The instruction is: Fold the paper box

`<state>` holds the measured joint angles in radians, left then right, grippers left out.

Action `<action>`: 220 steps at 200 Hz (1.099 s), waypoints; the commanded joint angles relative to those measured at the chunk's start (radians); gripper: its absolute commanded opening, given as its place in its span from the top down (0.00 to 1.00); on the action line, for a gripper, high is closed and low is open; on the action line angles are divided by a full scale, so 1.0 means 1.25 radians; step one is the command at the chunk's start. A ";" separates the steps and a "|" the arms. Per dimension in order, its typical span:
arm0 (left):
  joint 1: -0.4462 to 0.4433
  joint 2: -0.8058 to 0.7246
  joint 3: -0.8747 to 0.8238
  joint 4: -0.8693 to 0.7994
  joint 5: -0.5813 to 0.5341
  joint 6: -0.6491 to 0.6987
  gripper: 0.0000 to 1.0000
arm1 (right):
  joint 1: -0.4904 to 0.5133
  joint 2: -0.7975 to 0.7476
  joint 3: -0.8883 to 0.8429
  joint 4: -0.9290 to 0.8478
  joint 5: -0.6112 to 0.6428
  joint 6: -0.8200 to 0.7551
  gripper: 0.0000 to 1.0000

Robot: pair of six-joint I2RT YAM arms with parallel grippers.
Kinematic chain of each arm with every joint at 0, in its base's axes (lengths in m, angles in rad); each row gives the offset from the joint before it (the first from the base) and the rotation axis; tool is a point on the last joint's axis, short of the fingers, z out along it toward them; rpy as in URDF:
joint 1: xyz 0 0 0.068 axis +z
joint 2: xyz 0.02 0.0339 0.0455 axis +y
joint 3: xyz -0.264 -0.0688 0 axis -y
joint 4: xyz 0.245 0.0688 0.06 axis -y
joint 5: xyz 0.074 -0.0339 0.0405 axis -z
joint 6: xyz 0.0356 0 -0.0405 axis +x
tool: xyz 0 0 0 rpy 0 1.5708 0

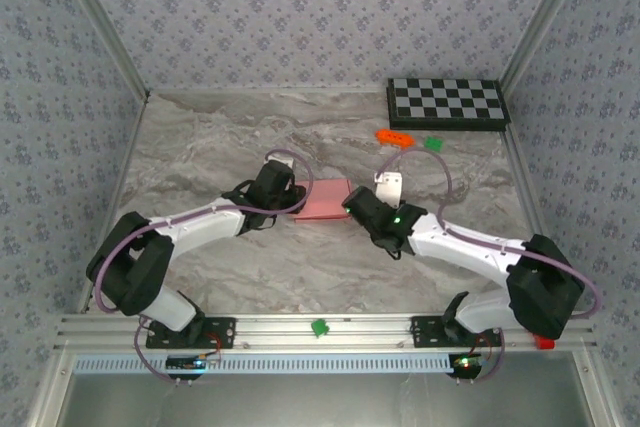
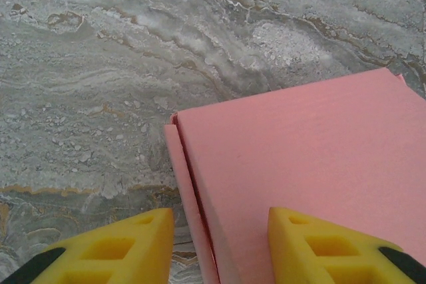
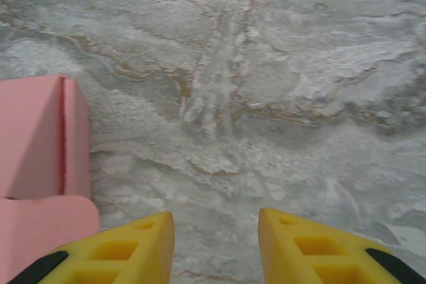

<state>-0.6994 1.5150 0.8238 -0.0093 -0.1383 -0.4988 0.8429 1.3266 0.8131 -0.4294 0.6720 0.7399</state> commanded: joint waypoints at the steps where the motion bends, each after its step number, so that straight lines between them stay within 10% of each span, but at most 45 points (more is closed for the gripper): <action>1: 0.002 0.009 0.008 -0.022 0.001 -0.006 0.58 | -0.044 -0.025 -0.013 0.108 -0.162 -0.122 0.60; 69: 0.003 0.010 -0.013 -0.012 -0.001 -0.007 0.53 | -0.149 0.062 0.021 0.221 -0.466 -0.176 0.57; 220: -0.002 0.047 -0.064 0.028 0.026 -0.058 0.54 | -0.169 0.250 0.086 0.220 -0.491 -0.184 0.62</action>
<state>-0.6994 1.5608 0.7620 0.0311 -0.1215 -0.5484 0.6346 1.6073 0.8913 -0.1432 0.0666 0.5224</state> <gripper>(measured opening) 0.464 0.386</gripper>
